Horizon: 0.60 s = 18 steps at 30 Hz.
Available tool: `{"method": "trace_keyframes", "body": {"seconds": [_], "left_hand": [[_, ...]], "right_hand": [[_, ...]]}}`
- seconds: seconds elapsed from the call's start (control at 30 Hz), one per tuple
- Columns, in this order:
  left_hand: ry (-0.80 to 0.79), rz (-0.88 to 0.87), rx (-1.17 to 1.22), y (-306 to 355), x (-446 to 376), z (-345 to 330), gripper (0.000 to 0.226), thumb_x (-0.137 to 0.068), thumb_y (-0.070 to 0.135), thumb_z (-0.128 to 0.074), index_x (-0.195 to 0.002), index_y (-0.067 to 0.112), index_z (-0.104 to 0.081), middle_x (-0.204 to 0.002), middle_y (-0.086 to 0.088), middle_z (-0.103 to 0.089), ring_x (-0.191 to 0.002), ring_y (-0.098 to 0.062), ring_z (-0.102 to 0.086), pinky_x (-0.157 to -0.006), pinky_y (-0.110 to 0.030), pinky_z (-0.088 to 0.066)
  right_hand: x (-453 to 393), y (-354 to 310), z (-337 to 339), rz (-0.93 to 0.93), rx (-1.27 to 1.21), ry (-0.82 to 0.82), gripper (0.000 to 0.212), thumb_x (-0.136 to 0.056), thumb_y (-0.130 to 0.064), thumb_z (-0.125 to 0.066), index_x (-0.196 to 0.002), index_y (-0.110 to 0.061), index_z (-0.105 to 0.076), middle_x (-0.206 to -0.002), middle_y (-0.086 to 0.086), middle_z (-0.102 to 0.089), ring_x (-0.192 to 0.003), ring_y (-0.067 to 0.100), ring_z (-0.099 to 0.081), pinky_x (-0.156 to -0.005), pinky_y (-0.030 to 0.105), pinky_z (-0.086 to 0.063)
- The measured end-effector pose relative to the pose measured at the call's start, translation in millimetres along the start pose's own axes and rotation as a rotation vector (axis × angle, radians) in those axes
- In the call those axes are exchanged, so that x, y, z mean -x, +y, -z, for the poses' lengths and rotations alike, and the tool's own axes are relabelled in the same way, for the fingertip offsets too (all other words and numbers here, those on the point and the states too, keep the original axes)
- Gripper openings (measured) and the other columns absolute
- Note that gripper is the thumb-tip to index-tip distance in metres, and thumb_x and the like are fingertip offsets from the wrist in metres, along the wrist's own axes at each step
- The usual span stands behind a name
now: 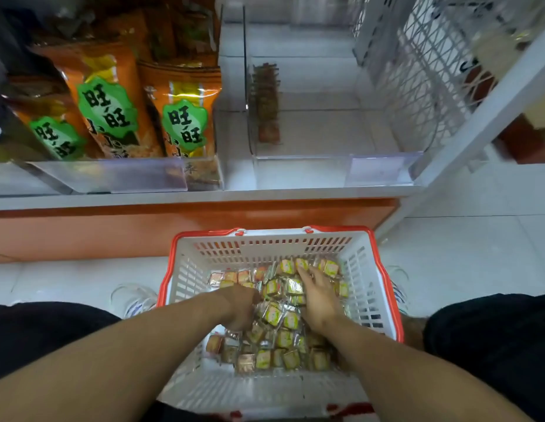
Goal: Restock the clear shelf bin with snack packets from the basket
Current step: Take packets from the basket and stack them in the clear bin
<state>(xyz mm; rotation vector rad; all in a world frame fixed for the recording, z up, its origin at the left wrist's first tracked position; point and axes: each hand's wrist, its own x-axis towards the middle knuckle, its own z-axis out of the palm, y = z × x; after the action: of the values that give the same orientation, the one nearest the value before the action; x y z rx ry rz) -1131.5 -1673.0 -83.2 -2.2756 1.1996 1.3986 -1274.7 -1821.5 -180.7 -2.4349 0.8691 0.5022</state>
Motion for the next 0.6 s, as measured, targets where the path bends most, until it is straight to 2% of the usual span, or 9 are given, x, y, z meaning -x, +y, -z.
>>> {"method": "trace_keyframes", "body": {"seconds": [0.1,0.23,0.3,0.4,0.5,0.53,0.6], "left_hand": [[-0.052,0.015,0.054,-5.7,-20.0,-9.6,0.056,-0.094,0.018,-0.064,-0.147,0.017,-0.045,-0.147,-0.015,-0.051,-0.134,-0.035,-0.048,-0.100,-0.038,-0.046],[0.009,-0.012,0.142,-7.9,-48.3,-25.0,0.072,-0.088,0.006,-0.073,-0.151,0.022,-0.042,-0.147,-0.014,-0.050,-0.130,-0.033,-0.054,-0.102,-0.038,-0.049],[0.024,-0.055,0.075,-7.2,-58.1,-39.5,0.087,-0.083,0.002,-0.077,-0.155,0.028,-0.036,-0.152,-0.011,-0.043,-0.135,-0.032,-0.049,-0.107,-0.040,-0.047],[0.068,-0.146,-0.094,-1.7,-72.1,-65.4,0.102,-0.080,0.003,-0.078,-0.159,0.038,-0.024,-0.165,-0.009,-0.019,-0.149,-0.034,-0.029,-0.113,-0.047,-0.042],[0.075,-0.131,-0.227,8.4,-84.7,-86.7,0.112,-0.081,-0.001,-0.075,-0.160,0.040,-0.009,-0.169,-0.015,0.003,-0.153,-0.042,-0.012,-0.108,-0.055,-0.045],[0.086,-0.117,-0.255,9.4,-88.5,-92.0,0.107,-0.083,-0.001,-0.073,-0.161,0.038,-0.010,-0.169,-0.017,0.005,-0.153,-0.043,-0.010,-0.108,-0.055,-0.044],[0.139,-0.118,-0.292,7.8,-93.5,-99.5,0.089,-0.088,-0.002,-0.067,-0.158,0.030,-0.022,-0.167,-0.020,-0.003,-0.150,-0.043,-0.017,-0.105,-0.055,-0.047]], "right_hand": [[-11.7,-5.1,-9.6,0.141,0.304,-0.129,0.121,-0.072,0.015,-0.058,-0.158,-0.040,0.006,-0.168,0.006,0.009,-0.153,0.036,-0.008,-0.120,0.053,-0.025],[-19.6,1.5,-21.6,0.226,0.549,-0.177,0.119,-0.078,0.008,-0.064,-0.157,-0.040,0.010,-0.165,0.017,0.023,-0.151,0.041,-0.010,-0.109,0.058,-0.034],[-19.9,6.1,-24.6,0.252,0.611,-0.195,0.115,-0.081,0.005,-0.065,-0.158,-0.036,0.012,-0.162,0.017,0.030,-0.151,0.040,-0.011,-0.107,0.058,-0.036],[-18.2,13.5,-28.8,0.264,0.657,-0.200,0.107,-0.090,-0.001,-0.062,-0.158,-0.033,0.015,-0.160,0.014,0.036,-0.151,0.041,-0.013,-0.106,0.060,-0.037],[-11.6,26.1,-34.6,0.269,0.692,-0.209,0.105,-0.092,-0.016,-0.068,-0.159,-0.030,0.011,-0.164,0.012,0.029,-0.150,0.041,-0.014,-0.107,0.060,-0.038],[-8.5,28.6,-35.6,0.270,0.700,-0.215,0.099,-0.092,-0.018,-0.067,-0.160,-0.028,0.006,-0.166,0.013,0.020,-0.149,0.041,-0.015,-0.106,0.059,-0.039],[-4.3,30.2,-36.2,0.271,0.691,-0.206,0.083,-0.096,-0.014,-0.059,-0.159,-0.027,-0.007,-0.165,0.014,-0.008,-0.145,0.040,-0.021,-0.102,0.056,-0.045]]}}
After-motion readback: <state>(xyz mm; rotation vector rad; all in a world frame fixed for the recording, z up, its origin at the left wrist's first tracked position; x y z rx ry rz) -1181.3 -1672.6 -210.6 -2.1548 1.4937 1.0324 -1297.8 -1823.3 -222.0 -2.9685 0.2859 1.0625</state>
